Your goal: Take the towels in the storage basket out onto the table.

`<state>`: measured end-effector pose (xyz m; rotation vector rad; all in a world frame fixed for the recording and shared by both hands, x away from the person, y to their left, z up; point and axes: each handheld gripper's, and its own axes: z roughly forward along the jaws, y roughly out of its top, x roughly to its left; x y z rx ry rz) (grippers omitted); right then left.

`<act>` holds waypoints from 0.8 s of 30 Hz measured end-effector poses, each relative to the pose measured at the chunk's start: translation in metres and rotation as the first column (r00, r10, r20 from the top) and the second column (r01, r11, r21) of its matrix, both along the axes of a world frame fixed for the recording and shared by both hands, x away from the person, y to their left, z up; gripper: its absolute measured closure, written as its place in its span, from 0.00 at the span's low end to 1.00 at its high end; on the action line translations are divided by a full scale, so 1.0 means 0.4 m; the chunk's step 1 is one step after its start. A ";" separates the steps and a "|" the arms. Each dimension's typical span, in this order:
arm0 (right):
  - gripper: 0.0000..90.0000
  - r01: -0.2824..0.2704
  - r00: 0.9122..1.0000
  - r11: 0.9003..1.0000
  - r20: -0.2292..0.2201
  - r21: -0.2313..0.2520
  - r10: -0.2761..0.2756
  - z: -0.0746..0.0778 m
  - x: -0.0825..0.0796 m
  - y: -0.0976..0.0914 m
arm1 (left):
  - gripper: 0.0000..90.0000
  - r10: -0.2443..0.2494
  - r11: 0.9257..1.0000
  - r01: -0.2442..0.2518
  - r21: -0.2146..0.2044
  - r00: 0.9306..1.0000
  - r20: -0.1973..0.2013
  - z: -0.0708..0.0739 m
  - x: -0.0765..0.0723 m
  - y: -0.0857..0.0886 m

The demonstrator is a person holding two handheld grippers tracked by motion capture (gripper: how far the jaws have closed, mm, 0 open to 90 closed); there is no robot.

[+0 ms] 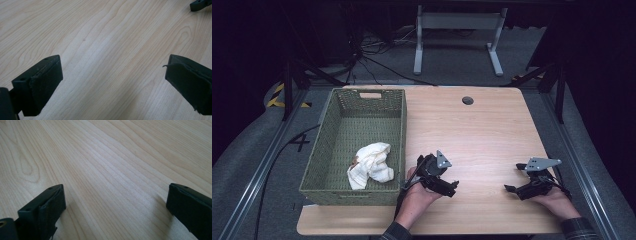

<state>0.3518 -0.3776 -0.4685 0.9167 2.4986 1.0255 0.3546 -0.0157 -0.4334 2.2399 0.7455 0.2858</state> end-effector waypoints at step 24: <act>0.03 0.000 1.000 1.000 0.000 0.000 0.000 0.000 0.000 0.000 | 0.02 0.001 1.000 -0.001 -0.012 1.000 -0.012 0.076 0.023 0.005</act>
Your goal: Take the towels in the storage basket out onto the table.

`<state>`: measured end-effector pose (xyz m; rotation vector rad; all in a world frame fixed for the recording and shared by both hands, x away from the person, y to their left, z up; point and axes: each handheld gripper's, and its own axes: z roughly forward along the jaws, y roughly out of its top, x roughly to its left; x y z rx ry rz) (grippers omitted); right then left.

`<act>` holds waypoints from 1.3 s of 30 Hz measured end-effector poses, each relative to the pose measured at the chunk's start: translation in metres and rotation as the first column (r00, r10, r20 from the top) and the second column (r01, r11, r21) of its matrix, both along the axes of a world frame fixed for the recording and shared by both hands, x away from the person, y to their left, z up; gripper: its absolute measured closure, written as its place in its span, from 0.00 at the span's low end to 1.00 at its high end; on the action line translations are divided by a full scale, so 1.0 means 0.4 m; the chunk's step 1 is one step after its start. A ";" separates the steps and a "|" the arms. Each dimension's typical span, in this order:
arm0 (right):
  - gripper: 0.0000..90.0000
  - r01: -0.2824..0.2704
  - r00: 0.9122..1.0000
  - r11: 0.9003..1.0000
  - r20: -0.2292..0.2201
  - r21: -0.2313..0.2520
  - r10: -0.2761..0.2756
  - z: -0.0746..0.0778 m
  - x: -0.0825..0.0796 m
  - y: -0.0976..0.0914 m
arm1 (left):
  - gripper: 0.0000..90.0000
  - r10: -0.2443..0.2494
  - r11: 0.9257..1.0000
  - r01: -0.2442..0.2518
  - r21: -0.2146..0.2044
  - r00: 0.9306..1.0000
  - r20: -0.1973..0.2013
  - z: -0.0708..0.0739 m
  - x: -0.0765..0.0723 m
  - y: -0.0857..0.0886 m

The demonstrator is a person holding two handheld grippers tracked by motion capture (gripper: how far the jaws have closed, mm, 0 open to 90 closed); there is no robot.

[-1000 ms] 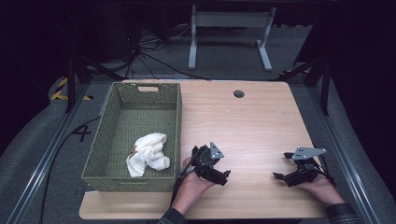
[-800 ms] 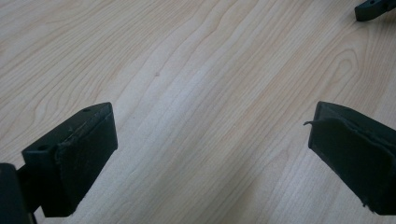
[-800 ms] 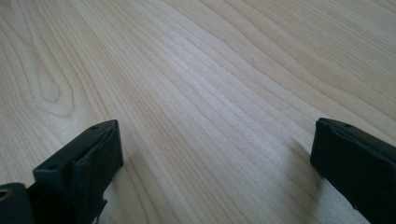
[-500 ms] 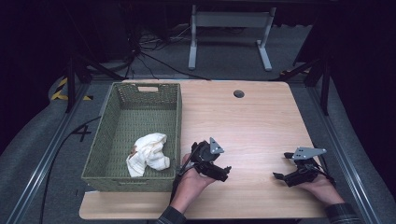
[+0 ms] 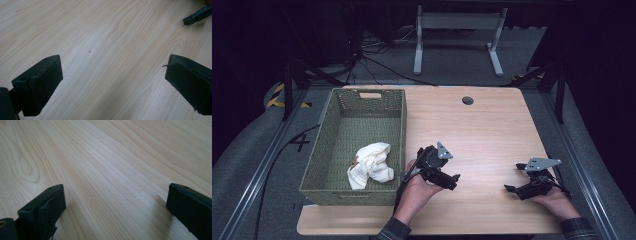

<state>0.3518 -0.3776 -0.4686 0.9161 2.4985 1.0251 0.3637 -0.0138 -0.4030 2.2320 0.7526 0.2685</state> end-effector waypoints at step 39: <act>0.03 0.011 1.000 1.000 0.001 0.003 -0.011 -0.001 0.000 0.000 | 0.03 -0.064 0.996 0.061 -0.071 0.997 -0.033 0.122 0.047 0.096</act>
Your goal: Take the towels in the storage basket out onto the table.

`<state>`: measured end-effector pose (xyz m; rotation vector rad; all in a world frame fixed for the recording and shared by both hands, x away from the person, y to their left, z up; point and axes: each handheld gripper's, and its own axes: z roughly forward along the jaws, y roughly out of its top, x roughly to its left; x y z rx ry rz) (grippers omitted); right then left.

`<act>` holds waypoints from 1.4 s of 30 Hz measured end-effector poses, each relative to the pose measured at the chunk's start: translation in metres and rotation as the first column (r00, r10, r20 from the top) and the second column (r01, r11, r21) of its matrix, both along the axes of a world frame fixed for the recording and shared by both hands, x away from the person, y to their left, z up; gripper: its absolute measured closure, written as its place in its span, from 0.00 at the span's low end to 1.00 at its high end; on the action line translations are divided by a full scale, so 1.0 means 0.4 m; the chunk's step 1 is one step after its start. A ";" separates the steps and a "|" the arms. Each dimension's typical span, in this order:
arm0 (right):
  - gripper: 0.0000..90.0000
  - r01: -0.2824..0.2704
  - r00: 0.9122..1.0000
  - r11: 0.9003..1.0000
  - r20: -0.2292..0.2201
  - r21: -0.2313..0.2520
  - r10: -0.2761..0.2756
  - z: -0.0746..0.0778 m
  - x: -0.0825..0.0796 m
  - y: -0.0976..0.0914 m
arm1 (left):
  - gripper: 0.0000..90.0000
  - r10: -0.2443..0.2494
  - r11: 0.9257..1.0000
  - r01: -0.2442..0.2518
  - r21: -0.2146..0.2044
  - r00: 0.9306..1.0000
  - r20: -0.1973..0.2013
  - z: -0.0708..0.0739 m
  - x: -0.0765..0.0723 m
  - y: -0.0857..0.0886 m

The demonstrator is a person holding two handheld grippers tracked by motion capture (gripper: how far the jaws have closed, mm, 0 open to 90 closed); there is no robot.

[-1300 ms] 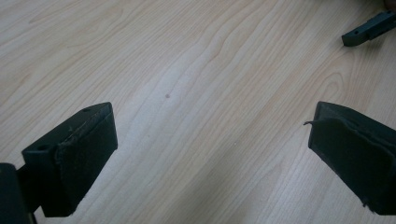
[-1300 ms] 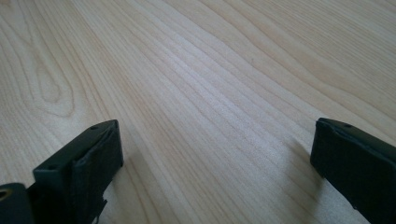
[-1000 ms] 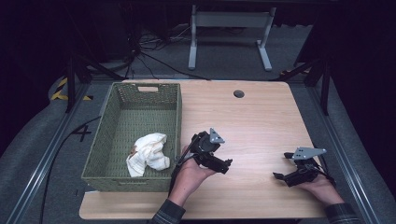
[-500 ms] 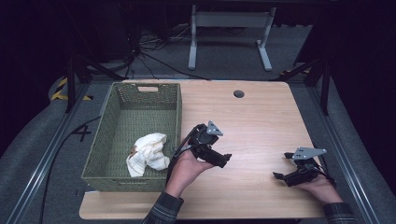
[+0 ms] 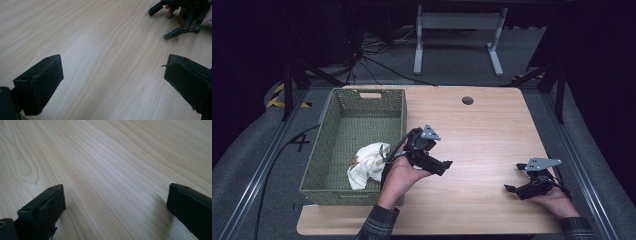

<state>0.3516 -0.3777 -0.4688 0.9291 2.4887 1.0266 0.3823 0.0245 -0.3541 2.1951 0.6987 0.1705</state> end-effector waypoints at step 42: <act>0.03 -0.001 1.000 1.000 -0.001 0.000 0.001 0.000 0.000 -0.001 | 0.04 0.171 0.985 -0.171 -0.015 0.985 0.027 0.030 0.004 0.225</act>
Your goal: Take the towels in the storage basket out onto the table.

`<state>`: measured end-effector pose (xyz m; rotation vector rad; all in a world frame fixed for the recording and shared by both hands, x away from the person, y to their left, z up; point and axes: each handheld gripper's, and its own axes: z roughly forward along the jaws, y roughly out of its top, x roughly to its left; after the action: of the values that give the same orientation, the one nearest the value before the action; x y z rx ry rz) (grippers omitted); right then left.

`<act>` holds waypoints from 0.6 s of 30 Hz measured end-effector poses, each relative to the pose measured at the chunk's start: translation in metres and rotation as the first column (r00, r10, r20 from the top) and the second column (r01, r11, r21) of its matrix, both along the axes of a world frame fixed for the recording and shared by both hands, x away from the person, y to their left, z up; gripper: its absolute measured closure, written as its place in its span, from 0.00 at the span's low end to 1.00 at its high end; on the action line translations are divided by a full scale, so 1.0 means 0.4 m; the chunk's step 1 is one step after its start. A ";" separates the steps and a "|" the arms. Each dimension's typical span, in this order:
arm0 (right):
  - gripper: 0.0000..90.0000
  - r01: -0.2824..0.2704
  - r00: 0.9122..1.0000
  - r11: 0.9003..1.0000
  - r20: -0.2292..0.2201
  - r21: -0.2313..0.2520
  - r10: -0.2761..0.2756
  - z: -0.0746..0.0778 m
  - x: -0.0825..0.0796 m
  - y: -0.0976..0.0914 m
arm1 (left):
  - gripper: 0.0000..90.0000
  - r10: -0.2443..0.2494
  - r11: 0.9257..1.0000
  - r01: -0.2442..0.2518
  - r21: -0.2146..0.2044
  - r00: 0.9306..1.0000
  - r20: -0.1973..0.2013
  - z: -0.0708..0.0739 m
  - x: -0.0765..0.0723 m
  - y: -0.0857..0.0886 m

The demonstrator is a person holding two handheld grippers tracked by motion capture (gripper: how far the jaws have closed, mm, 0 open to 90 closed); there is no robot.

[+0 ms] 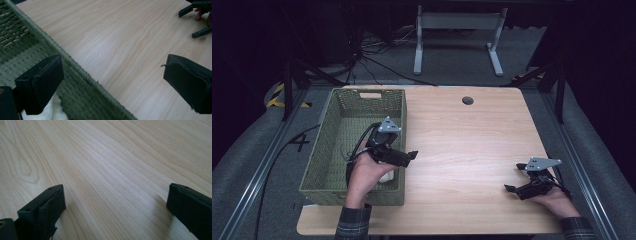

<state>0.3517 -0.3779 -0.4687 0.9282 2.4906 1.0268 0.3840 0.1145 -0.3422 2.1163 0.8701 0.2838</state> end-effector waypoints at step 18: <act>0.03 0.000 1.000 1.000 0.000 0.000 0.000 0.000 0.000 0.000 | 0.05 0.072 0.997 -0.072 0.040 0.997 -0.001 -0.024 -0.009 0.083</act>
<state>0.3517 -0.3779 -0.4687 0.9279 2.4904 1.0270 0.3806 0.1477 -0.3518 2.1257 0.9503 0.3387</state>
